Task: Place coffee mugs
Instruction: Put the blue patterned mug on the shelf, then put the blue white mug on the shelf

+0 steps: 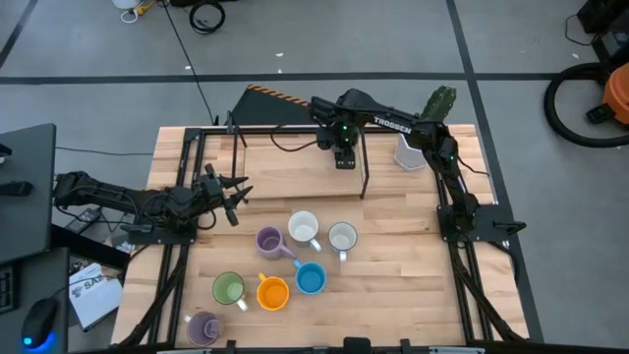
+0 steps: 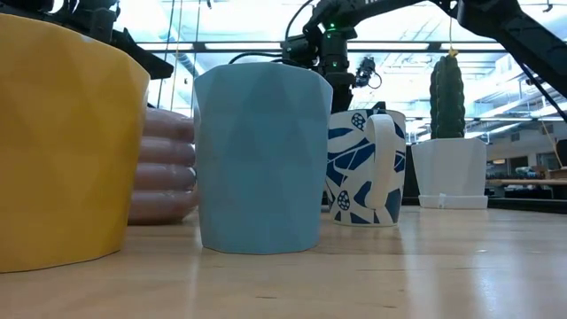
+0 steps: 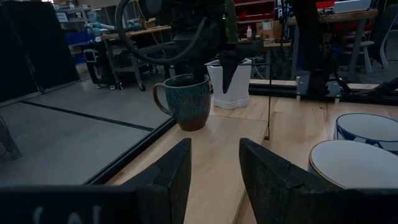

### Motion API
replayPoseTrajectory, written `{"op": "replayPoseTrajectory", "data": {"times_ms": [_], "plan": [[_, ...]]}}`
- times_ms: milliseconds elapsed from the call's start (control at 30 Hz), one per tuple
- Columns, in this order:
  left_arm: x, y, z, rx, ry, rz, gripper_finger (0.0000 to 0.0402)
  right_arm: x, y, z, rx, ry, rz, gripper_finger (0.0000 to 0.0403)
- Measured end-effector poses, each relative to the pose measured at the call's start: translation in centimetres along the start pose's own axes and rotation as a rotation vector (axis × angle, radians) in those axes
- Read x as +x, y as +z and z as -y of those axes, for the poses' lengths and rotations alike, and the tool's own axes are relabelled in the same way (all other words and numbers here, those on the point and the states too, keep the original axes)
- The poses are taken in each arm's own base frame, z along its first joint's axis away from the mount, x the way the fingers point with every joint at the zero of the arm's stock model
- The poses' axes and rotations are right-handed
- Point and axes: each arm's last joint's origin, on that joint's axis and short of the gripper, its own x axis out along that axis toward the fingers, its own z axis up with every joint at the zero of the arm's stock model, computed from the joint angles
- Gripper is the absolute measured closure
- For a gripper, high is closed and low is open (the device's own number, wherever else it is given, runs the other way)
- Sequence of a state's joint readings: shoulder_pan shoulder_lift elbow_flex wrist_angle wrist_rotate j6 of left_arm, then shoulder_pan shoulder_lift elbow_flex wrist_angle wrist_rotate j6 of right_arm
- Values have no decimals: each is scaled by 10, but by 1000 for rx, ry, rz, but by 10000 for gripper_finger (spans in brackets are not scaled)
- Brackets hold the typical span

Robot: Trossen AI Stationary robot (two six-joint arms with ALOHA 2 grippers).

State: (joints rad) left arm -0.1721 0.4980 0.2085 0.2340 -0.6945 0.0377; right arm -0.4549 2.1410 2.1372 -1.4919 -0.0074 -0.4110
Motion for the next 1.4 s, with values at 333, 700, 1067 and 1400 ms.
{"op": "replayPoseTrajectory", "data": {"times_ms": [333, 700, 1067, 1400], "plan": [[0, 0, 0, 0, 0, 0, 261, -2, 0, 0, -6, -47, -19, 147], [0, 0, 0, 1, 0, 0, 261, -41, 13, -34, -23, -171, 57, 147], [0, -1, 0, 9, 0, -10, 261, -29, 31, -140, -139, -30, 35, 154], [0, -1, 0, 9, -1, -11, 261, 8, 30, -198, -209, -21, -44, 179]]}}
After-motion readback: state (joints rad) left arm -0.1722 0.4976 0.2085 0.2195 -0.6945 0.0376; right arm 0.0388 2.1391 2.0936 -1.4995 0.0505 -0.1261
